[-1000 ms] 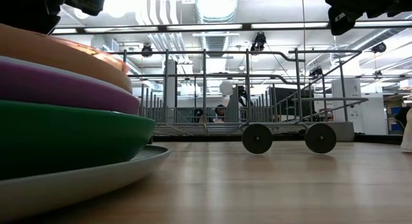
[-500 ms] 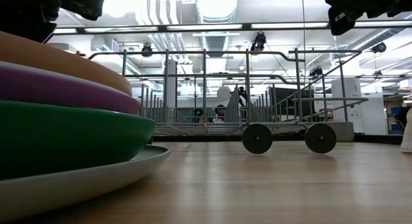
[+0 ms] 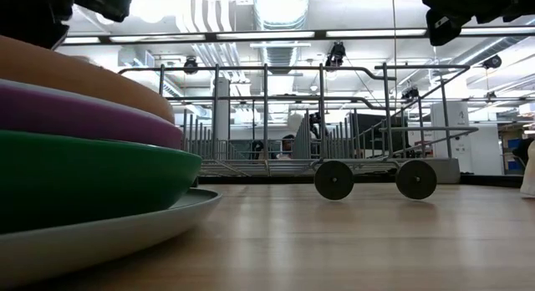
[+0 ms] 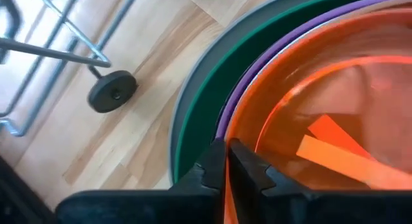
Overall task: Sort dishes
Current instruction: Put the transparent orange plate into the dish rack
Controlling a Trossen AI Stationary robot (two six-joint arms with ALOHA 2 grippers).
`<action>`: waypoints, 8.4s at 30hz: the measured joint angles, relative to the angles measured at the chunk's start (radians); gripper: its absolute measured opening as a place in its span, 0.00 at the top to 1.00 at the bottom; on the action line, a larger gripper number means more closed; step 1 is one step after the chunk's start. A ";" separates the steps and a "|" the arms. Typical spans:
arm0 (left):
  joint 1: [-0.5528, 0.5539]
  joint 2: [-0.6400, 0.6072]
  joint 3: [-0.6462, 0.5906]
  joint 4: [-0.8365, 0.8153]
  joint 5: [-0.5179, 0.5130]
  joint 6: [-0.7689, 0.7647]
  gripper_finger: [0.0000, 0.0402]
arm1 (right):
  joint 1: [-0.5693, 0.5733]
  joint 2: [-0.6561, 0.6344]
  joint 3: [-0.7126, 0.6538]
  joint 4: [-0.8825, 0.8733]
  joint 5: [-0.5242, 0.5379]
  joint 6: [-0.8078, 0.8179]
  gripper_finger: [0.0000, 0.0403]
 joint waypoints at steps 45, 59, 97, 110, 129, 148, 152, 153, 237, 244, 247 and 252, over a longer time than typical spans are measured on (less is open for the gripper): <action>-0.011 0.026 0.139 -0.153 -0.001 -0.065 0.85 | 0.000 0.000 0.000 -0.001 0.000 0.007 0.99; -0.011 0.039 0.165 -0.111 -0.026 -0.091 0.70 | 0.000 0.002 0.000 -0.001 0.000 0.007 0.99; -0.008 0.122 0.202 -0.239 0.088 0.071 1.00 | 0.000 0.002 0.000 0.000 0.000 0.010 0.99; -0.046 0.113 0.461 -0.304 -0.100 0.117 1.00 | 0.000 0.002 0.000 -0.001 0.000 0.009 0.99; -0.087 0.096 0.491 -0.303 -0.082 0.289 1.00 | 0.000 0.002 0.000 -0.001 0.000 0.009 0.99; -0.082 0.075 0.446 -0.303 -0.094 0.057 0.96 | 0.000 0.002 0.000 -0.001 0.000 0.010 0.99; -0.080 0.075 0.378 -0.303 -0.102 0.026 0.89 | 0.000 0.002 0.000 -0.001 -0.001 0.011 0.99; -0.080 0.076 0.362 -0.302 -0.103 0.026 0.88 | 0.000 0.002 0.000 -0.001 0.000 0.011 0.99; -0.029 0.093 0.138 -0.107 0.034 -0.125 0.63 | 0.000 0.080 0.000 0.023 0.000 0.081 0.99; -0.029 0.093 0.065 -0.008 0.068 -0.035 0.78 | 0.000 0.080 0.000 0.023 0.000 0.081 0.99; -0.028 0.093 0.069 -0.019 0.086 -0.003 0.91 | 0.000 0.080 0.000 0.023 0.000 0.080 0.99; -0.028 0.093 0.131 -0.100 0.085 0.008 0.98 | 0.000 0.080 0.000 0.023 0.000 0.077 0.99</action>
